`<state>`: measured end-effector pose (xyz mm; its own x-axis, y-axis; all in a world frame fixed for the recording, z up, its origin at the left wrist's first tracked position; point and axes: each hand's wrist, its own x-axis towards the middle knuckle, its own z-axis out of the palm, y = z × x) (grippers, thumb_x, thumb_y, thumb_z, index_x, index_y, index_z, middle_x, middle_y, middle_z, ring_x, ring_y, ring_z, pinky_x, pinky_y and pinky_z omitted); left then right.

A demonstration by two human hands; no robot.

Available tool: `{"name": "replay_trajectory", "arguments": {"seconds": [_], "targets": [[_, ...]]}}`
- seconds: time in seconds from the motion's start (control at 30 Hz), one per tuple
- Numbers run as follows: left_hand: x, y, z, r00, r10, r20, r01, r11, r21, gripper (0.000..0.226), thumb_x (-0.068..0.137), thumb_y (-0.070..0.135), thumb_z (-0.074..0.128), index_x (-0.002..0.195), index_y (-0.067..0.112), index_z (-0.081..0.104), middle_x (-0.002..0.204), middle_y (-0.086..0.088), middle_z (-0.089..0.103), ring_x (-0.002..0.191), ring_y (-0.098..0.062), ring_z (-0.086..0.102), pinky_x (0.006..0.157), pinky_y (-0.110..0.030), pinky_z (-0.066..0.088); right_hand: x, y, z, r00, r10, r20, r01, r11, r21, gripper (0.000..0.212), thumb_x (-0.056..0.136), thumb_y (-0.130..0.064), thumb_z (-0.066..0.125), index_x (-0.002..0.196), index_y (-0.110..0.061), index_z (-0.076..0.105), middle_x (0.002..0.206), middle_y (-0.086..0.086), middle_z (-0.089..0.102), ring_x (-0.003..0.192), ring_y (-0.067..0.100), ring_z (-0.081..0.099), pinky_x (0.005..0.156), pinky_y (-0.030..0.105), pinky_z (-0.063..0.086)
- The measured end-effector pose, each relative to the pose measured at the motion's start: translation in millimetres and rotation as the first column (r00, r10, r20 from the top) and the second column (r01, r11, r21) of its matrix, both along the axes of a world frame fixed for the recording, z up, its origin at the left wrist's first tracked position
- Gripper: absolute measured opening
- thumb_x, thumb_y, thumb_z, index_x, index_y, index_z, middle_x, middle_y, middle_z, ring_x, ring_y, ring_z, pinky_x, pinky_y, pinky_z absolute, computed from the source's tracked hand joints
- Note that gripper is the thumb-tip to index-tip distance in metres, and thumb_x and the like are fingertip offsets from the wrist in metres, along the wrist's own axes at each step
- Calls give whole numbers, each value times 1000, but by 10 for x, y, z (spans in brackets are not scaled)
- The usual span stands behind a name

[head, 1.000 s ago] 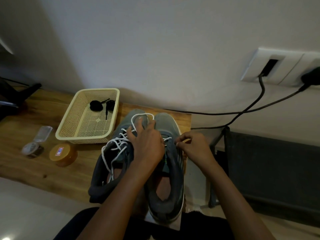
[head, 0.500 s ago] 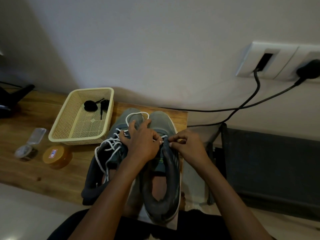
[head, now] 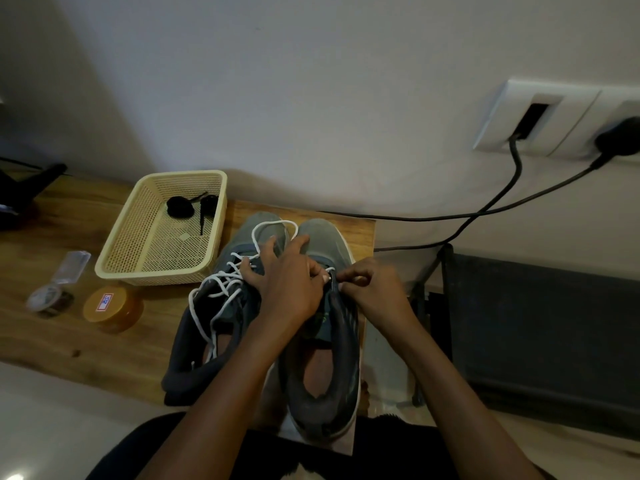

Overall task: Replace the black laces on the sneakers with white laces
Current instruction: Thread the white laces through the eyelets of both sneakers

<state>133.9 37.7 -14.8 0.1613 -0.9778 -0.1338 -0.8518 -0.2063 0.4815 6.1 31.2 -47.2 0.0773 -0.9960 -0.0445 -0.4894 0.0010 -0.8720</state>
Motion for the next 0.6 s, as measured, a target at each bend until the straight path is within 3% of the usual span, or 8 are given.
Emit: {"name": "replay_trajectory", "arguments": {"seconds": [0.13,0.2,0.27,0.37,0.43,0.5,0.6], "targets": [[-3,-4,10,983,-105,150,108,994,-7,12,91,30,60,93,28,72,151,18,27,145,-16,-3,110,-55,-11,7,12,13,1000,7,7,-7,1000,19,13,83,0,65,95,-3,71,98,4,57,94,15,57,80,18,48],[-9,-5,-3,983,-107,148,112,993,-27,11,90,30,61,90,27,72,151,19,26,145,-16,-2,109,-55,-10,11,18,20,1000,3,4,-3,1000,13,14,83,1,65,94,-3,71,98,7,59,94,18,58,85,26,50],[-14,-7,-22,991,-69,112,74,997,-38,16,89,27,62,104,29,68,147,18,35,145,-13,-2,109,-54,-9,17,18,21,1000,11,-1,-11,1000,23,15,83,1,64,95,-3,71,98,6,58,95,18,58,86,26,49],[-11,-4,-53,995,-54,86,60,996,-69,47,89,23,58,135,28,47,132,13,55,145,-12,-2,109,-52,-9,24,21,6,1000,17,5,-17,999,44,15,83,2,64,95,-3,71,98,4,57,97,20,58,87,27,49],[-8,10,-33,994,-52,99,60,995,-83,54,89,22,57,140,27,41,129,10,58,145,-12,-3,109,-51,-7,24,23,1,1000,11,21,-13,998,58,15,83,2,64,95,-3,71,100,6,58,98,20,58,87,27,49],[-12,28,15,991,-63,120,73,994,-77,44,89,24,58,133,26,52,135,10,54,145,-13,-3,109,-51,-5,9,25,12,998,-11,56,6,996,83,13,84,-1,63,95,-4,71,101,7,59,97,19,59,80,21,49],[-3,37,104,972,-105,209,114,993,-34,17,88,33,62,102,35,71,152,14,29,145,-19,-5,110,-55,-4,-7,19,48,997,-24,67,19,996,84,11,86,-7,64,93,-6,71,98,4,61,86,9,55,68,12,42]]}}
